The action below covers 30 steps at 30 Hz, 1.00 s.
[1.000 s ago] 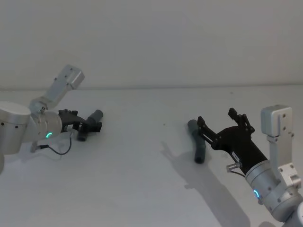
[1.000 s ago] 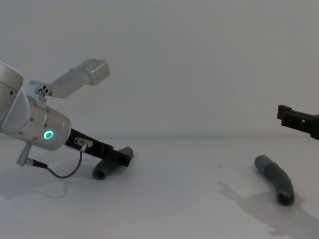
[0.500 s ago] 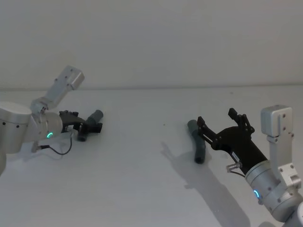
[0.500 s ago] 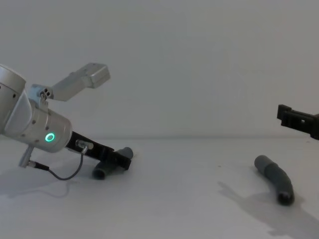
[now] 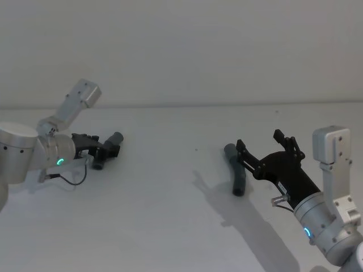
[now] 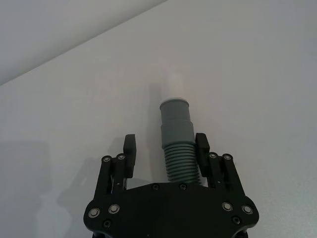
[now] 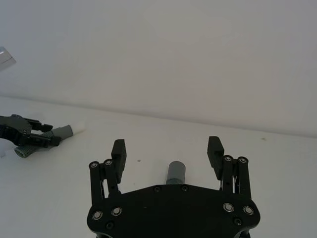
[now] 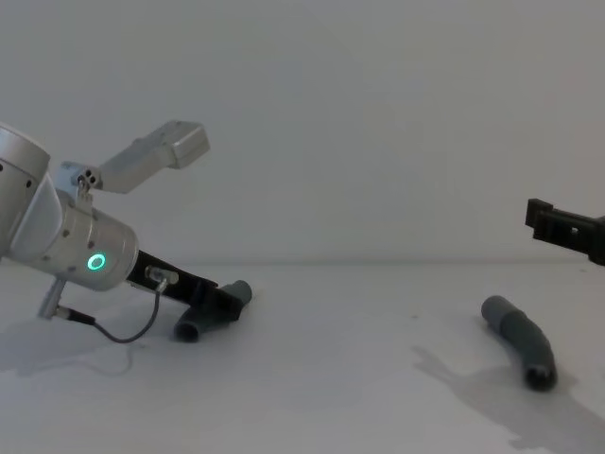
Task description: Use both hands to pick up one end of the pipe from the table, align the ends, and insert them.
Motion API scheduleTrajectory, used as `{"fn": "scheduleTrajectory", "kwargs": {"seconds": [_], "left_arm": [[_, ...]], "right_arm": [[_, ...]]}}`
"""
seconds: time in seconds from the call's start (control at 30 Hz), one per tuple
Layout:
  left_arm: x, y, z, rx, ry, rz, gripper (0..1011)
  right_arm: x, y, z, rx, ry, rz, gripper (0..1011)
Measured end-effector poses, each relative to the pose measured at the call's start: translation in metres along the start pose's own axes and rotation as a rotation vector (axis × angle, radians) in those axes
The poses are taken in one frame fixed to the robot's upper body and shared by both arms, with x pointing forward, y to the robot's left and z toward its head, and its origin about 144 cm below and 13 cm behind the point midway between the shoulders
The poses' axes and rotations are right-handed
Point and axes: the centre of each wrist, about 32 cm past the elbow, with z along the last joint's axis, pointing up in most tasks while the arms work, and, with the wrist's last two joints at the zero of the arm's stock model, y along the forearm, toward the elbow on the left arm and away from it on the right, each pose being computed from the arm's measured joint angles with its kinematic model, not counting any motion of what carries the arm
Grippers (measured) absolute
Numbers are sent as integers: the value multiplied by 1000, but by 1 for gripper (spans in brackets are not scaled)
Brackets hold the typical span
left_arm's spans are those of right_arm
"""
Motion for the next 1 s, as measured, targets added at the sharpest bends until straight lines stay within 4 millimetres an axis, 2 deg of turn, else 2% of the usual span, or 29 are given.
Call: {"fn": "scheduleTrajectory", "kwargs": {"seconds": [0.27, 0.73, 1.0], "left_arm": [[0, 0, 0, 1, 1, 0, 547], [1, -1, -1, 1, 1, 0, 462], [1, -1, -1, 2, 2, 0, 365]], "right_arm": [[0, 0, 0, 0, 0, 0, 1000], [0, 0, 0, 0, 0, 0, 1000], [0, 0, 0, 0, 0, 0, 1000]]}}
